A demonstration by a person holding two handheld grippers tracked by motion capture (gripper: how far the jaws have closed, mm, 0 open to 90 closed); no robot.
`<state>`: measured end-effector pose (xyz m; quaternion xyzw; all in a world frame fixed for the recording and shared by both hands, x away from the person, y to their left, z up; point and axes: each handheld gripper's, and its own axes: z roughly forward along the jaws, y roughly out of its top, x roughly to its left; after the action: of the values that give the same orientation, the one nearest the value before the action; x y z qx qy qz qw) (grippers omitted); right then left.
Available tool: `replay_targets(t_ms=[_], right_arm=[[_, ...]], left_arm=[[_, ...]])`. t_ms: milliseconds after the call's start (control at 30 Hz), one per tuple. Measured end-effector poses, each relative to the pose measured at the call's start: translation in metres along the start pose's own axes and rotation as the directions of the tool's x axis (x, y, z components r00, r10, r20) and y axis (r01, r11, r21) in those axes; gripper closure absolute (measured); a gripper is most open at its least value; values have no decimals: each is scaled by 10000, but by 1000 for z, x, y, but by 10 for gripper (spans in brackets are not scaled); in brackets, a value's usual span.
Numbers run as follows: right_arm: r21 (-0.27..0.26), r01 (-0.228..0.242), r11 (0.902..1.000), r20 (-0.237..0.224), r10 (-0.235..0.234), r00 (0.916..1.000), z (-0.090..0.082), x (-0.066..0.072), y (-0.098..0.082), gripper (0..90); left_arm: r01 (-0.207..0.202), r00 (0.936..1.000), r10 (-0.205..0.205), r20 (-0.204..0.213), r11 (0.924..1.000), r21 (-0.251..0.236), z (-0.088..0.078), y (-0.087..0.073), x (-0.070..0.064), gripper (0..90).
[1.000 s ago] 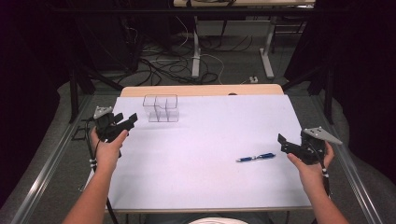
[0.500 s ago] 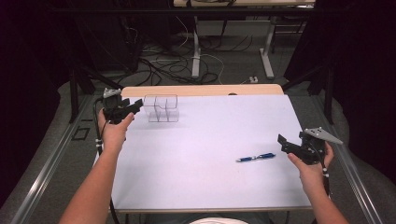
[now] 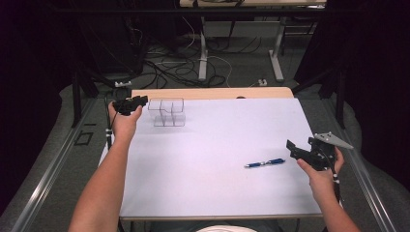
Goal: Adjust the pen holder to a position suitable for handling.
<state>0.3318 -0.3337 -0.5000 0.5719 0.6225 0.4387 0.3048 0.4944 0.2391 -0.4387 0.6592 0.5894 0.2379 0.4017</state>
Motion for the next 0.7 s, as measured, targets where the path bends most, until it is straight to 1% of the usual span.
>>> replay_targets(t_ms=[33, 67, 100, 167, 200, 233, 267, 300, 333, 367, 467, 500, 533, 567, 600, 667, 700], right_arm=[[154, -3, 9999, -47, 3, 10000, -1, 0, 0, 145], [147, -17, 9999, -45, 18, 10000, -1, 0, 0, 145], [124, 9, 9999, -91, -8, 10000, 0, -1, 0, 145], [167, -97, 9998, -134, 99, 9999, 0, -1, -1, 146], [198, -140, 9997, -151, 143, 9998, 0, -1, -1, 146], [217, -161, 9996, -177, 165, 9997, 1, -1, -1, 146], [172, -182, 9997, -169, 185, 9997, 1, -1, -1, 146], [172, -182, 9997, -169, 185, 9997, 1, -1, -1, 146], [172, -292, 9994, -178, 295, 9994, 2, 0, -2, 146], [306, -285, 9991, -185, 291, 9994, 1, 0, -1, 146], [253, -187, 9995, -231, 192, 9995, 1, -2, -2, 146], [288, -286, 9992, -215, 292, 9993, 1, -1, -2, 146], [288, -286, 9992, -215, 292, 9993, 1, -1, -2, 146], [272, -251, 9993, -221, 257, 9994, 2, -2, -2, 146], [346, -359, 9988, -241, 368, 9990, 2, -1, -2, 147], [342, -356, 9988, -275, 366, 9990, 2, -1, -3, 148], [362, -356, 9987, -306, 367, 9989, 2, -2, -3, 148]], left_arm=[[0, 10000, 0, 0, 10000, 0, 0, 0, 0, 687], [72, 10000, -72, -52, 9999, -91, 3, 0, 1, 702], [126, 9999, -126, -98, 9999, -69, 5, -1, 2, 719], [141, 9998, -140, -132, 9999, 82, 10, -2, 5, 768], [186, 9997, -185, -143, 9998, 56, 14, -3, 6, 786], [249, 9995, -246, -221, 9996, 162, 18, -4, 7, 802], [242, 9993, -234, -287, 9993, 271, 25, -6, 9, 816], [242, 9993, -234, -287, 9993, 271, 25, -6, 9, 829], [269, 9992, -256, -313, 9988, 398, 28, -7, 10, 829], [238, 9993, -224, -311, 9988, 436, 31, -8, 10, 846], [123, 9994, -104, -324, 9981, 596, 38, -10, 11, 860], [57, 9995, -36, -319, 9977, 670, 41, -11, 11, 861], [34, 9994, -7, -349, 9970, 772, 43, -12, 11, 861], [-4, 9992, 34, -398, 9973, 738, 45, -13, 12, 860], [-38, 9991, 73, -406, 9965, 837, 47, -13, 12, 859], [-92, 9993, 123, -357, 9964, 847, 50, -14, 12, 867], [-204, 9992, 234, -321, 9955, 922, 51, -14, 12, 868]])
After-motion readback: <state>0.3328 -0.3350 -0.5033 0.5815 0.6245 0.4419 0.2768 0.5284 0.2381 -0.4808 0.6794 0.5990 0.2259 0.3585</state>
